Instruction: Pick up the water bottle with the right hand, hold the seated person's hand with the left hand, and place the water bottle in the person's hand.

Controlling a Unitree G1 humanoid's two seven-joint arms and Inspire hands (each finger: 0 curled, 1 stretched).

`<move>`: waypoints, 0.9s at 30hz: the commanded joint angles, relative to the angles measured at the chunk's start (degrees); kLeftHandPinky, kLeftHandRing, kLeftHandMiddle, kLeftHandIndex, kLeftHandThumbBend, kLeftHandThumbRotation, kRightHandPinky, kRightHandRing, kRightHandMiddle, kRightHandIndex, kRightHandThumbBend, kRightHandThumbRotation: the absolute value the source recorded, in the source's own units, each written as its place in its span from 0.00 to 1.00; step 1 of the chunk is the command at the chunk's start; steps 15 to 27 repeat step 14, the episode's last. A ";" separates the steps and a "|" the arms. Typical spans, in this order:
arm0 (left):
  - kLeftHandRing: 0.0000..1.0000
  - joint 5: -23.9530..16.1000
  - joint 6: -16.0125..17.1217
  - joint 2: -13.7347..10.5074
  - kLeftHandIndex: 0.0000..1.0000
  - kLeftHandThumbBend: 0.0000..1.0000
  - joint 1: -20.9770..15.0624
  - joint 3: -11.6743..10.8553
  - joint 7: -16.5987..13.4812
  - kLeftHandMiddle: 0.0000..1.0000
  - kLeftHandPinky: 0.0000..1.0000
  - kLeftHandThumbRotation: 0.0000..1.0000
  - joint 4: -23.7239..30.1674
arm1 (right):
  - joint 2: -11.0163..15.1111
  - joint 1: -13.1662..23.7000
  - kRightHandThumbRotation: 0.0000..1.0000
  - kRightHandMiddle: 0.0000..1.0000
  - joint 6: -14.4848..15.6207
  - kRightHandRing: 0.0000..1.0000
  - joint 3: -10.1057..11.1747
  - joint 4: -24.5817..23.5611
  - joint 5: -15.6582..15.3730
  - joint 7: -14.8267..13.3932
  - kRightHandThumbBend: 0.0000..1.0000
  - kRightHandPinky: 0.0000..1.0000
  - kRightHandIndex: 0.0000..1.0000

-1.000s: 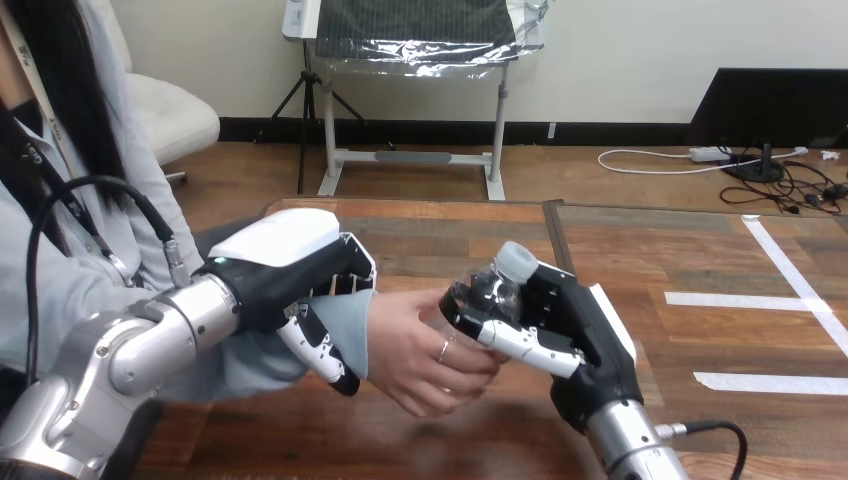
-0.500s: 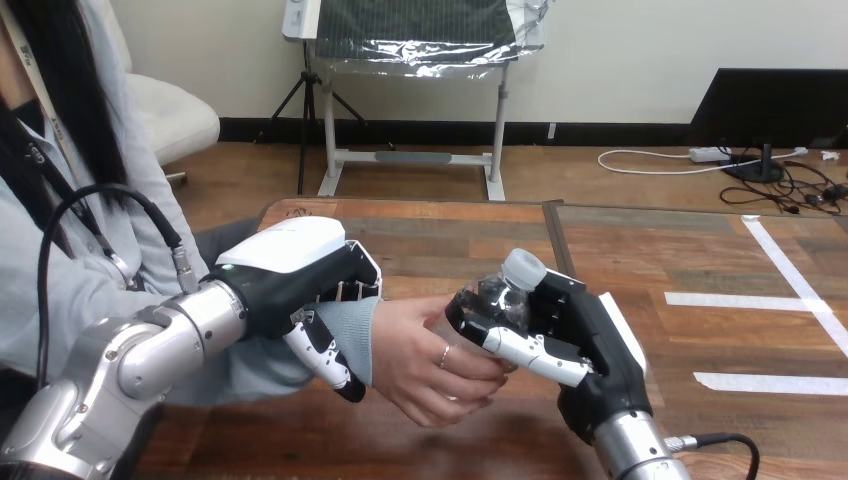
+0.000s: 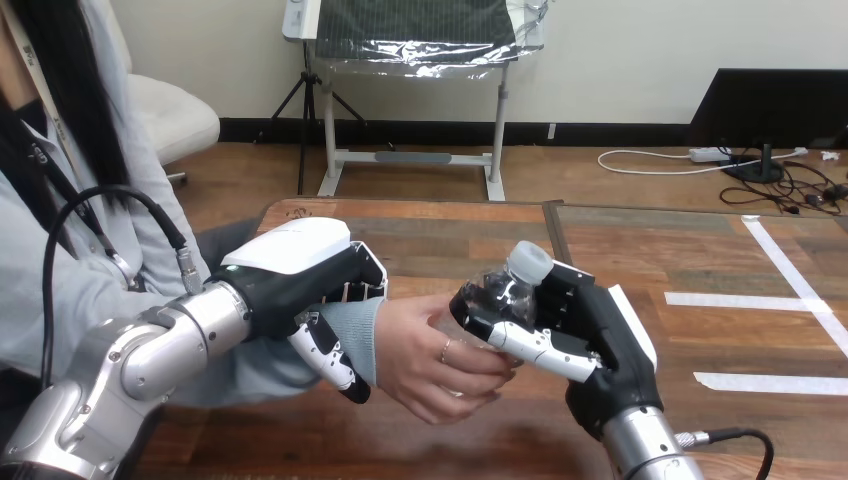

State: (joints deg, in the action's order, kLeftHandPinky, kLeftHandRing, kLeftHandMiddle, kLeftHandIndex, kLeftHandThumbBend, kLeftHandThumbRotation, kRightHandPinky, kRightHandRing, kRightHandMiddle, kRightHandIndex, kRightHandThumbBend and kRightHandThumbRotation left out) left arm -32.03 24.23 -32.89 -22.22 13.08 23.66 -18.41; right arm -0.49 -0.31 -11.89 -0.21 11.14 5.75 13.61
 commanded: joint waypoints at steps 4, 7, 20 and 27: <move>0.27 -0.58 2.14 2.96 0.34 0.90 -12.86 -0.04 -5.32 0.33 0.21 0.00 -0.89 | 0.49 5.62 0.00 0.46 0.73 0.35 -3.70 -21.85 2.58 2.33 0.49 0.25 0.45; 0.27 -0.75 1.98 2.99 0.34 0.90 -12.67 -0.04 -5.39 0.34 0.21 0.00 -0.70 | 0.66 6.03 0.00 0.46 0.65 0.36 -3.49 -21.58 2.27 2.09 0.50 0.25 0.45; 0.31 -0.98 2.66 2.79 0.38 0.93 -12.13 -0.24 -6.14 0.38 0.25 0.00 -0.46 | 1.10 6.98 0.00 0.47 -0.22 0.38 -3.09 -20.11 0.98 1.69 0.52 0.27 0.46; 0.31 -0.98 2.66 2.79 0.38 0.93 -12.13 -0.24 -6.14 0.38 0.25 0.00 -0.46 | 1.10 6.98 0.00 0.47 -0.22 0.38 -3.09 -20.11 0.98 1.69 0.52 0.27 0.46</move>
